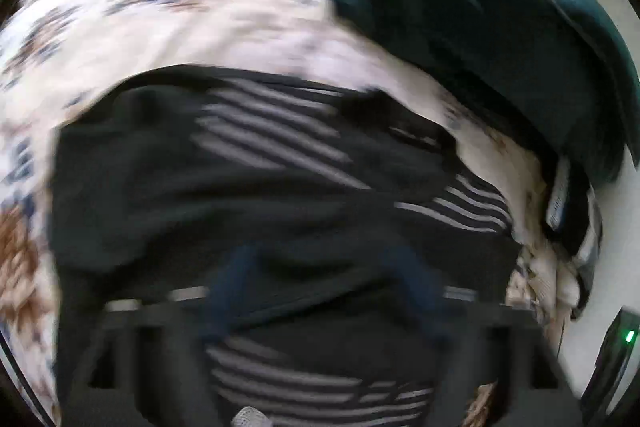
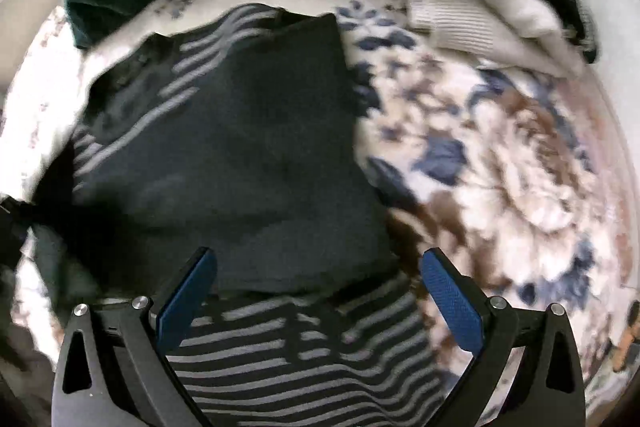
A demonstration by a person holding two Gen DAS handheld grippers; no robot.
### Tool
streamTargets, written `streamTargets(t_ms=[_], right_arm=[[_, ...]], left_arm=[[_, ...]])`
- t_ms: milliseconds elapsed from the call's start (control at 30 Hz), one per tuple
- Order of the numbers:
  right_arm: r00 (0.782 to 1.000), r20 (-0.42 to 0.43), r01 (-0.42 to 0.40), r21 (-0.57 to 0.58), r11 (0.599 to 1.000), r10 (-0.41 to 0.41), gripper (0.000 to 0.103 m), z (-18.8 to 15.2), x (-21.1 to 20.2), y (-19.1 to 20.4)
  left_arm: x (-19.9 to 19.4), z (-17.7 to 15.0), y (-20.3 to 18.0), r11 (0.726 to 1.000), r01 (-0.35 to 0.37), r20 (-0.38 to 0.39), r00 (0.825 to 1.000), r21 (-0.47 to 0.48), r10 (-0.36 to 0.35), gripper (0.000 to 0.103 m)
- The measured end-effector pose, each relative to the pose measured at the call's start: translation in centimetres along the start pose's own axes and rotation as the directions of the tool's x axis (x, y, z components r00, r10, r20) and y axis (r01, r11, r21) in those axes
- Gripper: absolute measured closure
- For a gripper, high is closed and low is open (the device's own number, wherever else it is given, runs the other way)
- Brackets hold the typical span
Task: Fold small clothes
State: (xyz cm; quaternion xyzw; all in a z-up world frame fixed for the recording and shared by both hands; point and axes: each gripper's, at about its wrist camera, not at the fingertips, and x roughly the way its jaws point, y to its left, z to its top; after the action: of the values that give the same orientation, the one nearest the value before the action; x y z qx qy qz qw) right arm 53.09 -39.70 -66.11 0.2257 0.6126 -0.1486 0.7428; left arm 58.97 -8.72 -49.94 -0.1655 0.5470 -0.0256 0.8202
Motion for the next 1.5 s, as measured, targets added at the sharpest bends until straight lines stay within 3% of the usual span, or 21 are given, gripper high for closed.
streamTargets(t_ms=[100,133,233,300,433,467,533,567,600,700,833,967,1067,1233,1400,1500], right_arm=[[0.992,-0.030,-0.125,-0.016,0.992,0.125,0.000,0.8,0.0,1.7],[0.980,-0.052,-0.195,-0.030,0.980,0.193,0.000,1.3,0.3,3.1],[0.941,-0.114,-0.327,-0.065,0.943,0.319,0.000,2.4,1.8,7.3],[0.927,-0.144,-0.359,-0.084,0.930,0.345,0.000,3.3,3.3,10.1],[0.936,-0.168,-0.333,-0.137,0.933,0.310,0.001,5.1,6.9,14.5],[0.935,-0.184,-0.331,-0.154,0.931,0.302,0.008,5.6,8.2,15.7],[0.941,-0.200,-0.312,-0.205,0.928,0.273,0.038,5.8,9.6,17.5],[0.952,-0.180,-0.289,-0.246,0.925,0.250,0.072,5.8,9.9,18.3],[0.964,-0.151,-0.253,-0.281,0.926,0.218,0.099,5.7,9.8,18.9],[0.984,-0.024,-0.172,-0.332,0.927,0.174,0.099,5.0,7.5,19.3],[0.984,0.091,-0.120,-0.295,0.948,0.153,0.099,4.7,3.2,16.2],[0.987,0.152,-0.025,-0.208,0.978,0.057,0.099,5.6,0.9,10.6],[0.992,0.128,0.013,-0.107,0.994,0.001,0.099,6.3,1.1,5.1],[0.996,0.080,0.035,-0.024,0.999,-0.032,0.099,6.6,2.6,-0.3],[0.996,0.074,0.051,-0.052,0.997,-0.047,0.099,6.6,3.3,-1.1],[0.999,-0.030,0.012,-0.082,0.997,-0.014,0.095,6.9,4.8,-0.8]], left_arm=[[-3.5,-1.0,5.8,0.992,-0.101,0.052,0.993,-0.081,0.105,0.005],[-4.7,-1.3,8.2,0.980,-0.169,0.060,0.983,-0.108,0.176,0.005],[-6.2,-2.3,13.2,0.947,-0.283,0.064,0.953,-0.154,0.296,0.005],[-6.5,-2.7,16.5,0.914,-0.368,0.038,0.924,-0.171,0.380,0.005],[-6.3,-3.7,21.0,0.866,-0.448,-0.015,0.890,-0.221,0.456,0.005],[-6.3,-3.8,21.4,0.864,-0.447,-0.014,0.890,-0.230,0.457,0.005],[-6.3,-3.9,21.8,0.860,-0.451,-0.009,0.887,-0.239,0.462,0.005],[-6.2,-3.8,21.7,0.860,-0.449,-0.006,0.887,-0.240,0.461,0.005],[-6.2,-3.8,21.4,0.865,-0.438,0.000,0.892,-0.243,0.452,0.005],[-6.1,-3.3,20.5,0.879,-0.411,0.018,0.904,-0.241,0.427,0.005],[-5.2,-1.7,18.8,0.905,-0.372,0.041,0.921,-0.208,0.388,0.005],[-3.3,0.0,16.3,0.934,-0.315,0.038,0.945,-0.167,0.325,0.005],[-1.2,1.2,13.7,0.951,-0.291,0.038,0.954,-0.108,0.296,0.005],[2.2,3.1,10.4,0.946,-0.324,0.052,0.945,0.015,0.323,0.005],[4.7,4.1,11.1,0.909,-0.411,0.017,0.911,0.068,0.411,0.005],[4.8,4.1,12.2,0.908,-0.416,0.003,0.909,0.054,0.416,0.005]])
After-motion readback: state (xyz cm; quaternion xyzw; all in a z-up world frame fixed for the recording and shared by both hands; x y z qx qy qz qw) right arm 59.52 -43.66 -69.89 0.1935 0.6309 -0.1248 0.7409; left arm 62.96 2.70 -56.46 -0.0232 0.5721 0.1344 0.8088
